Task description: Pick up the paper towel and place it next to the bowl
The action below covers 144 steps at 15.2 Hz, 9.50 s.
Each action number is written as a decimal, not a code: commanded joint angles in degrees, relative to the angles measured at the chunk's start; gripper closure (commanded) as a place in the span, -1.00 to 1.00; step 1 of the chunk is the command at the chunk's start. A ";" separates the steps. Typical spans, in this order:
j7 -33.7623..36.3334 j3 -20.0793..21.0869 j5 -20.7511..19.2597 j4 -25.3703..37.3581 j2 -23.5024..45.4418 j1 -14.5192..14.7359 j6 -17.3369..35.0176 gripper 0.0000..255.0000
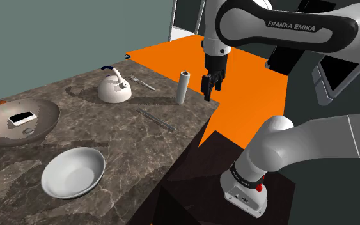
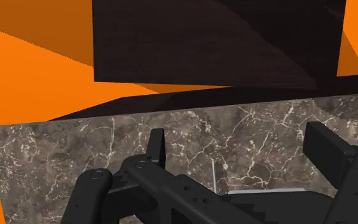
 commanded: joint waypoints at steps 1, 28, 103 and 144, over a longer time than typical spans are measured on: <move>0.00 0.00 0.00 0.00 0.00 0.00 0.00 -1.00; -13.15 -15.34 5.23 34.93 50.48 -9.82 24.47 -1.00; -13.41 -16.40 8.54 79.55 61.32 -13.22 -8.87 1.00; 32.01 7.28 8.74 44.80 28.88 9.81 -3.35 1.00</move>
